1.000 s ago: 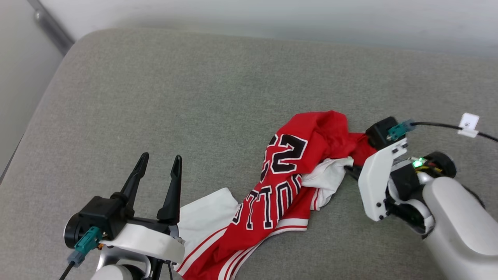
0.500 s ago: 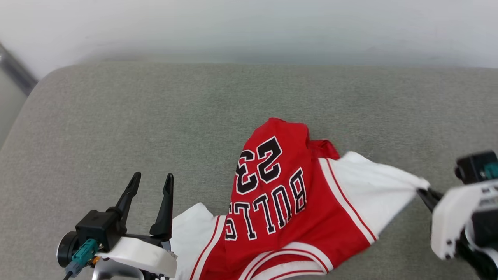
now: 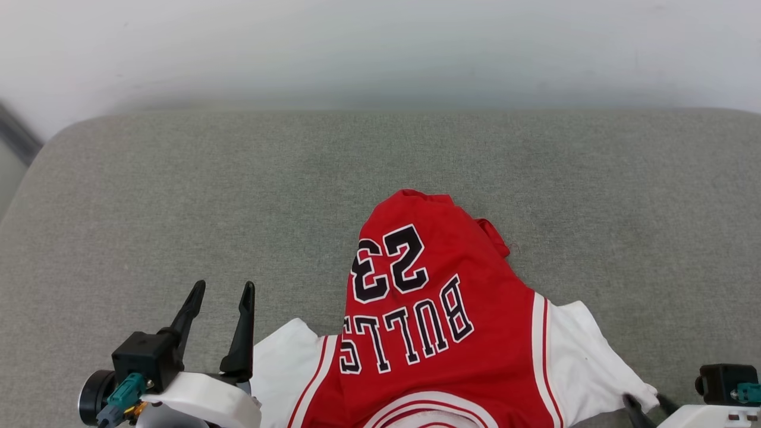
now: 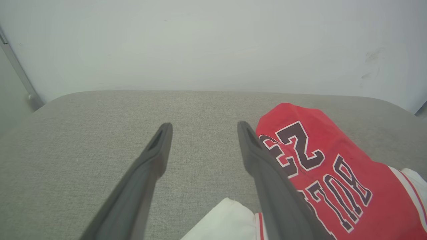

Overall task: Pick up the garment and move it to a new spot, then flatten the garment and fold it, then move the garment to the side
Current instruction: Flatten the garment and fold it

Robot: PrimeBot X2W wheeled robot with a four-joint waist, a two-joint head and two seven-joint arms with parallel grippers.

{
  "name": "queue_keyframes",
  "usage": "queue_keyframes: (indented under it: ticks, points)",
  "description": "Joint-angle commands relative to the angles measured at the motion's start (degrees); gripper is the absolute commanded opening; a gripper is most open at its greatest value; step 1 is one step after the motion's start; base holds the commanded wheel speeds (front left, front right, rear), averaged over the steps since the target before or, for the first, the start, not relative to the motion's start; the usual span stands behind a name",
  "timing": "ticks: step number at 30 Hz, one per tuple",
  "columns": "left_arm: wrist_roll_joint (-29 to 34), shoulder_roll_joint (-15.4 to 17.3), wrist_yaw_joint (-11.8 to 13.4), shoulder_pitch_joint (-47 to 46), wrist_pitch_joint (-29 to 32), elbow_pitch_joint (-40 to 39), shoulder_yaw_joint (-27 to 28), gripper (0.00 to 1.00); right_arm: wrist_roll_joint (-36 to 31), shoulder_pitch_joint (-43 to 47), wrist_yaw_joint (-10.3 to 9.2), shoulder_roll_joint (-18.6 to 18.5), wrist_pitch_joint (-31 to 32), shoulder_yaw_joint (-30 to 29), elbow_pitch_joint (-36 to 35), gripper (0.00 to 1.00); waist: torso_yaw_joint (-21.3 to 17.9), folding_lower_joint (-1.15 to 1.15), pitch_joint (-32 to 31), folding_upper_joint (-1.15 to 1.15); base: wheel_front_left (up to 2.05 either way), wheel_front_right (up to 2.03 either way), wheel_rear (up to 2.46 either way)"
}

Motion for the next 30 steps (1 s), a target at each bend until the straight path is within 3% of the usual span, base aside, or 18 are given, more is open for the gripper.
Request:
queue_keyframes:
  ticks: [1,9,15,19,30]
  points:
    - [-0.1,0.4,-0.1,0.4,0.1,0.1,-0.1,1.00,-0.7,-0.9,-0.02,-0.6,-2.9,0.7,0.2,1.00,0.1,0.00,-0.4,0.00,0.00,0.00,0.00]
    - [-0.9,0.7,0.5,2.6,0.7,0.8,-0.2,1.00,-4.3,-1.9,-0.02,-0.2,-21.3,2.6,0.3,1.00,0.0,0.00,-3.4,0.00,0.00,0.00,0.00]
    - [-2.4,1.3,1.1,4.8,2.5,0.8,0.5,1.00,-6.7,-2.6,-0.02,1.0,-29.9,5.1,-2.9,1.00,-0.6,0.00,-5.4,0.00,0.00,0.00,0.00]
    - [-5.1,3.2,0.4,5.9,6.4,0.7,1.5,1.00,-8.0,-1.7,-0.02,2.2,-31.3,7.1,-7.0,1.00,-1.0,0.00,-6.0,0.00,0.00,0.00,0.00]
    - [-16.1,10.8,-2.4,8.4,27.9,4.1,1.6,1.00,-8.8,-1.2,-0.02,3.7,-29.2,11.6,-14.1,1.00,-4.2,0.00,-3.1,0.00,0.00,0.00,0.00]
